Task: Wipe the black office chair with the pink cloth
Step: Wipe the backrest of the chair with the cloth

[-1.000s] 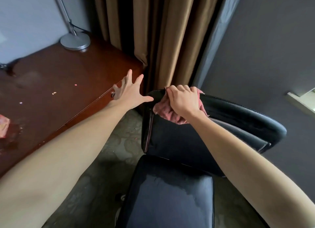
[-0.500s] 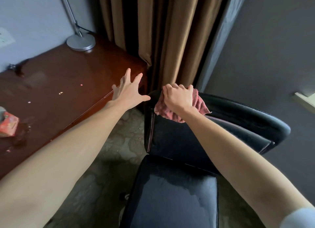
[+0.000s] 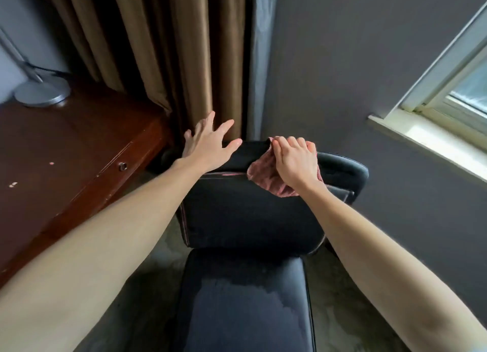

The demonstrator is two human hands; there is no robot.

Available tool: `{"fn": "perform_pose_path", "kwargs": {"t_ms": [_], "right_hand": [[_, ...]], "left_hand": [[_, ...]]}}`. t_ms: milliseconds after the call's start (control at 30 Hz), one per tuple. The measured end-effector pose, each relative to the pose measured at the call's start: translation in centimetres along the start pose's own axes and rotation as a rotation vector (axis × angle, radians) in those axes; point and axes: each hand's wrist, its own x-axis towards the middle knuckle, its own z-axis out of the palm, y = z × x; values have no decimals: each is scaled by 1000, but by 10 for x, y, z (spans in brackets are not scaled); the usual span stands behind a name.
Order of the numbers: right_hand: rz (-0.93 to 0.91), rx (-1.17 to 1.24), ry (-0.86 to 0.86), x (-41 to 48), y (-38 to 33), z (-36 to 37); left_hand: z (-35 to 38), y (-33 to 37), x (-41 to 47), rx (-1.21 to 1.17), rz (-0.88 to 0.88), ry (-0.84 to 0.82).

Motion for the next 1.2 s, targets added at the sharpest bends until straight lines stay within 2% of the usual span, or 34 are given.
{"fn": "perform_pose_path", "kwargs": {"t_ms": [133, 233, 333, 400, 500, 633, 733, 833, 900, 1000, 1200], "right_hand": [[198, 83, 48, -29, 81, -14], [386, 234, 47, -48, 123, -18], [481, 450, 81, -52, 128, -16], [524, 466, 100, -44, 116, -14], [488, 325, 112, -33, 95, -8], [263, 161, 142, -20, 70, 4], [169, 152, 191, -18, 66, 9], [169, 158, 238, -25, 88, 12], [293, 210, 261, -33, 100, 16], [528, 416, 288, -42, 101, 23], [730, 792, 473, -49, 91, 31]], "left_hand": [[19, 73, 17, 40, 142, -64], [32, 108, 28, 93, 161, -133], [41, 120, 34, 155, 107, -226], [43, 119, 35, 187, 82, -251], [42, 112, 34, 187, 63, -235], [41, 106, 32, 191, 41, -213], [43, 106, 34, 186, 31, -197], [45, 109, 35, 166, 36, -193], [46, 111, 35, 165, 35, -190], [47, 111, 36, 158, 28, -186], [46, 111, 38, 167, 31, -181]]}}
